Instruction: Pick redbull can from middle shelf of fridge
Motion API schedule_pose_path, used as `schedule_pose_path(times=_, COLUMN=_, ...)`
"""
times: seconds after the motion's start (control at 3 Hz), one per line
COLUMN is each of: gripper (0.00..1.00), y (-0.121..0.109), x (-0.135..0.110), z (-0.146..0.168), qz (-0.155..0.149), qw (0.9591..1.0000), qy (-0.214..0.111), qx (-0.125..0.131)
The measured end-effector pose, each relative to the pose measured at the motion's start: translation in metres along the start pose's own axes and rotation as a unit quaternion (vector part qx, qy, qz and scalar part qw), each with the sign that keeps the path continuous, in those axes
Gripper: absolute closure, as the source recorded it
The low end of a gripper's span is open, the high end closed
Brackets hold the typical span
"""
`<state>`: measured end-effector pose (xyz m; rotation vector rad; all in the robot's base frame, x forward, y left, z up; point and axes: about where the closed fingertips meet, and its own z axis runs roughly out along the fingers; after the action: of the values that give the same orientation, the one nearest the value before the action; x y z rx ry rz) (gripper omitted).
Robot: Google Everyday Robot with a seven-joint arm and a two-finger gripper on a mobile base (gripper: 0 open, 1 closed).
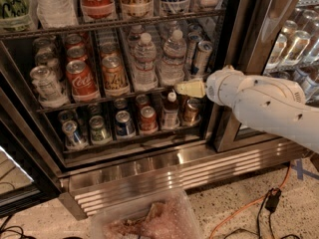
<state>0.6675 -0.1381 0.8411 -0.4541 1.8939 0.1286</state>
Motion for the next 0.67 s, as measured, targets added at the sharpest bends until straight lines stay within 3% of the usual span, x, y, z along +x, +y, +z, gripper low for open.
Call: schedule_pose_path(times=0.67, gripper=0.0, y=0.0037, x=-0.0052, z=0.0062, qz=0.002, qw=0.9999, qy=-0.014, qx=-0.003)
